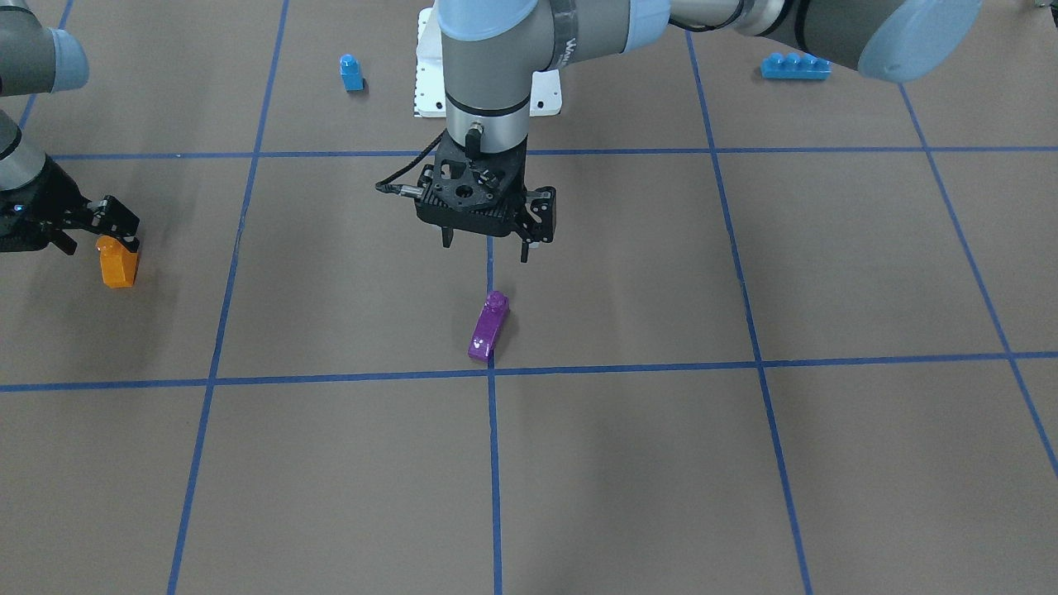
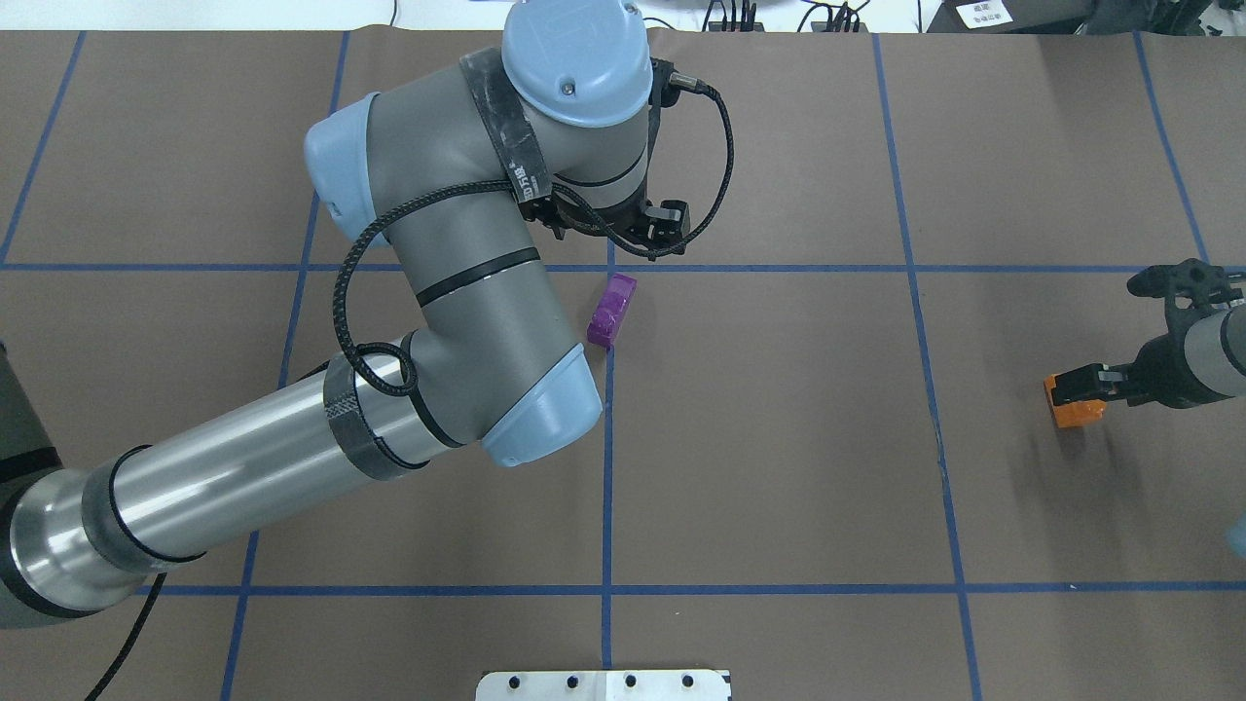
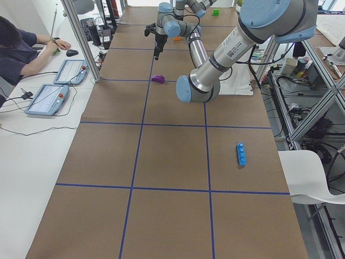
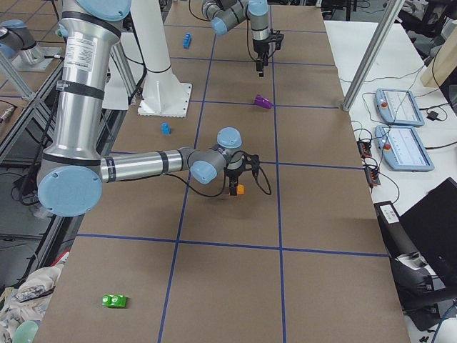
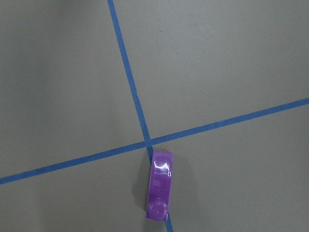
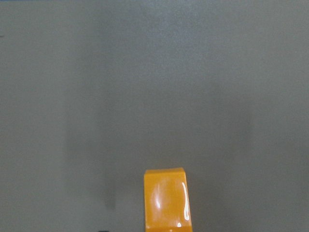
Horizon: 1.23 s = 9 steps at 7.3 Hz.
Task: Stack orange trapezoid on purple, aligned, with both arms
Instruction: 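Open left gripper to release purple block while right gripper grasps orange block, then carry the orange block over the purple block while left arm withdraws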
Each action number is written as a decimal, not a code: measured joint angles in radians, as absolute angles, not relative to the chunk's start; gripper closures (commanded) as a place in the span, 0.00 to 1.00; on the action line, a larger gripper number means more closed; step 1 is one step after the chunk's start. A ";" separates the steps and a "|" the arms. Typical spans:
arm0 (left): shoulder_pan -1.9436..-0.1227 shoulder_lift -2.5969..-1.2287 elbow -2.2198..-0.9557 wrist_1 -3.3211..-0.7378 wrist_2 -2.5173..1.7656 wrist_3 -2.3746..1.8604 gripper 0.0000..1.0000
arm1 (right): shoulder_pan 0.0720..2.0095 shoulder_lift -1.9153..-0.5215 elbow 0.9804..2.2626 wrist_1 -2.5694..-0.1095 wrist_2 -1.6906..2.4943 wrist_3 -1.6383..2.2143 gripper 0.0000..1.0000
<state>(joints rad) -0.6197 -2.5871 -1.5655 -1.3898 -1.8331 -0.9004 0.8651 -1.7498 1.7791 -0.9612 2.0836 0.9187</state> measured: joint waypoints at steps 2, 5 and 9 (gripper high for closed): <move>-0.619 -2.563 -1.585 -1.393 -1.833 -0.900 0.00 | 0.858 -1.720 1.745 -0.962 2.085 0.916 0.23; -0.619 -2.521 -1.631 -1.398 -1.835 -0.899 0.00 | 0.852 -1.706 1.721 -0.962 2.089 0.914 0.52; -0.623 -2.516 -1.634 -1.399 -1.835 -0.899 0.00 | 0.846 -1.722 1.726 -0.964 2.098 0.914 1.00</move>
<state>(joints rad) -0.6232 -2.5158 -1.6341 -1.3990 -1.8346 -0.8989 0.8458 -1.7224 1.7264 -0.9636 2.0978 0.9142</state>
